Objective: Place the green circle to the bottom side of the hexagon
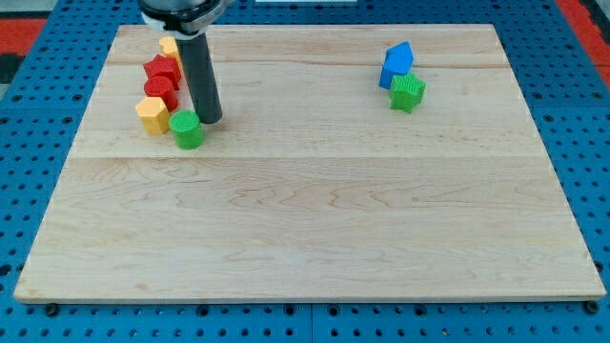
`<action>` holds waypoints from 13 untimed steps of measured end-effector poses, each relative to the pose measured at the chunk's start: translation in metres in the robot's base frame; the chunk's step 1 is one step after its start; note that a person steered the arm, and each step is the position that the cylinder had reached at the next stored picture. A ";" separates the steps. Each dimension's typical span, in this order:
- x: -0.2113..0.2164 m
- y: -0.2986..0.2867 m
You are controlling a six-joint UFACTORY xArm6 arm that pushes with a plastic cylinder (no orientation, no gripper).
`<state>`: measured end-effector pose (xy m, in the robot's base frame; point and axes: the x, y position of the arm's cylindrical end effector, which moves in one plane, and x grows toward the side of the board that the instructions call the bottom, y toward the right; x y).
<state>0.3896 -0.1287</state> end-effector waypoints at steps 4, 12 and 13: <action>0.050 0.008; 0.015 0.175; 0.001 0.271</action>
<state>0.3909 0.1421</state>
